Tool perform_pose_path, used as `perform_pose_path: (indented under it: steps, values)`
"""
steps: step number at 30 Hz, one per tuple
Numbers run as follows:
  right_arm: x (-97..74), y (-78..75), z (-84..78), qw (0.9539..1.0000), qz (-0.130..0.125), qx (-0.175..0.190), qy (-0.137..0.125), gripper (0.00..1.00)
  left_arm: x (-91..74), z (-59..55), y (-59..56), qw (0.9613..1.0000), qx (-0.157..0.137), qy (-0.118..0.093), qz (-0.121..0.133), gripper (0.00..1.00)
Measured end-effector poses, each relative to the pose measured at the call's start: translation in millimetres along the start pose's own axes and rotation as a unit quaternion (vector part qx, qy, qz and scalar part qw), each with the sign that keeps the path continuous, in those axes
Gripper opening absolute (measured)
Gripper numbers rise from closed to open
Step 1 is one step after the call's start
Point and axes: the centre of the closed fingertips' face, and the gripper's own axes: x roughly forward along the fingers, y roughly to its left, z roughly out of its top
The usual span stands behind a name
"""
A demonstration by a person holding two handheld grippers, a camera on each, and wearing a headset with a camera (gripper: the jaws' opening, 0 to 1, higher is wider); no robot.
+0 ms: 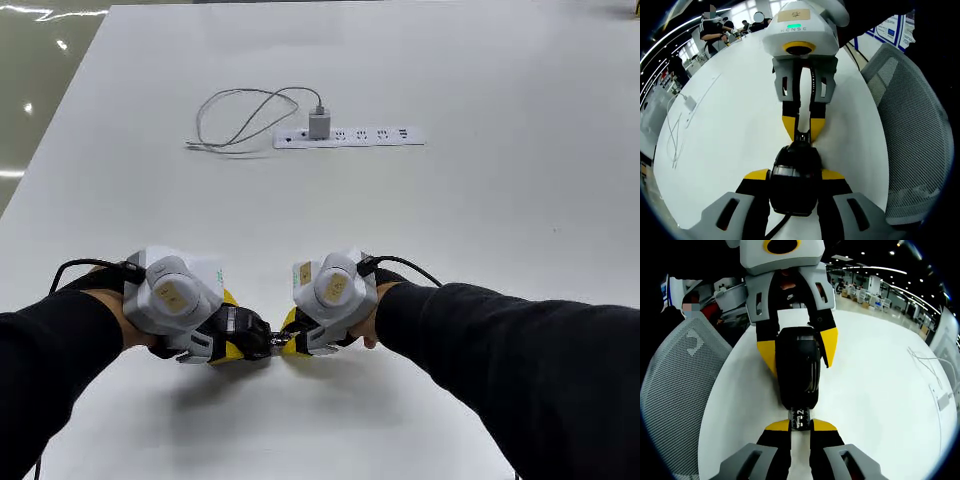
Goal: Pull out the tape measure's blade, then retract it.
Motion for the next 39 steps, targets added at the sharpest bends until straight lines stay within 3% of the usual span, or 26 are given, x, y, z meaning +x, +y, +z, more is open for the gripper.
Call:
perform_pose_path:
  steps: [13,39]
  values:
    - [-3.0,-2.8,-4.2,1.0000,-0.009,0.001,0.000,0.09,-0.1,-1.3,0.9,1.0000,0.001,0.004,0.000,0.31]
    - [-11.0,-1.7,-14.5,0.9999,-0.002,0.013,0.005,0.09,-0.2,-1.3,1.0,1.0000,0.001,0.005,0.000,0.31]
